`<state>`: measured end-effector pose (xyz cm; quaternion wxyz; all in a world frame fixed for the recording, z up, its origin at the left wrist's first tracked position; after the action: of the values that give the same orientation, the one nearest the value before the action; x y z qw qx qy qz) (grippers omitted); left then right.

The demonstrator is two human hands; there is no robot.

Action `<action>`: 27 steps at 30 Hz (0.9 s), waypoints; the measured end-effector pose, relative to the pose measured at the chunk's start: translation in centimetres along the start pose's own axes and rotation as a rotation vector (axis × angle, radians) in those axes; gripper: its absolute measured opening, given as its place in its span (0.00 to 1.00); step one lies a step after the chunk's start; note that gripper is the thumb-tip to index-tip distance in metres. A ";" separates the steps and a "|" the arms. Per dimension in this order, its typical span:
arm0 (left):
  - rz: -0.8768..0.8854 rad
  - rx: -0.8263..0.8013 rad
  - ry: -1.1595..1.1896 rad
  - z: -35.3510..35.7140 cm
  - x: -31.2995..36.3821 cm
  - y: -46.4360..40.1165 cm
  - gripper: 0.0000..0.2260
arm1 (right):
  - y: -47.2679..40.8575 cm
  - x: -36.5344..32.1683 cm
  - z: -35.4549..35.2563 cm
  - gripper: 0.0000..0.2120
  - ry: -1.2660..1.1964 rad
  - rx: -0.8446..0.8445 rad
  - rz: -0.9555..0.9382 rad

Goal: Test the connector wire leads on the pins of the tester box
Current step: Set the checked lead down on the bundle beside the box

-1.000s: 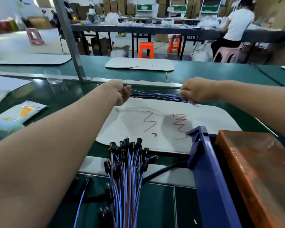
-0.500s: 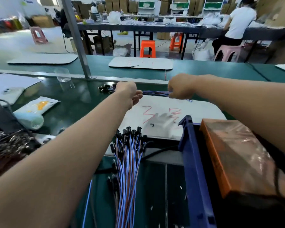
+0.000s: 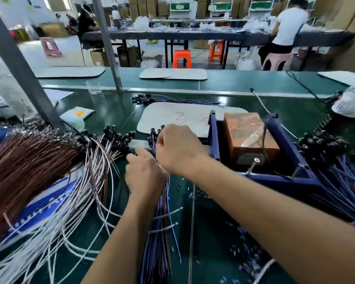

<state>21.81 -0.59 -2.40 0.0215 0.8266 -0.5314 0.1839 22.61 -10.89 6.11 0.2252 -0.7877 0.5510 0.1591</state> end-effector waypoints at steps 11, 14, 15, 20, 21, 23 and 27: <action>-0.306 -0.007 0.661 0.5 -5.0 0.5 0.06 | 10.6 6.4 5.8 0.07 -0.269 0.059 0.289; -0.275 0.123 0.745 -1.7 -4.7 1.3 0.06 | 10.8 6.2 5.9 0.08 -0.309 0.053 0.269; -0.247 0.135 0.880 -2.6 -4.0 1.6 0.05 | 10.9 5.8 5.4 0.10 -0.311 0.085 0.238; -0.102 0.053 1.436 -8.5 1.8 3.3 0.03 | 11.6 1.2 3.0 0.15 -0.385 0.232 -0.084; -0.076 0.044 1.521 -9.9 2.9 3.6 0.03 | 11.7 0.9 2.9 0.14 -0.496 0.216 -0.074; -0.013 0.042 1.729 -12.6 5.0 4.0 0.03 | 11.7 1.4 2.4 0.11 -0.725 0.215 -0.019; 0.045 0.115 1.967 -15.8 6.0 4.8 0.04 | 12.0 2.0 -0.1 0.12 -1.055 0.238 -0.011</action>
<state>15.31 -4.23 13.50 0.4104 0.2947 -0.2825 0.8154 12.03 -16.01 3.01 0.5597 -0.5730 0.3731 0.4682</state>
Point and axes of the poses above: each hand's wrist, its own y-axis away from the middle knuckle, its own z-axis out of the palm, x = y × z, the point moved 9 cm from there along -y, towards the middle knuckle, and after that the axes turned 4 degrees about x, right-handed, at the moved point
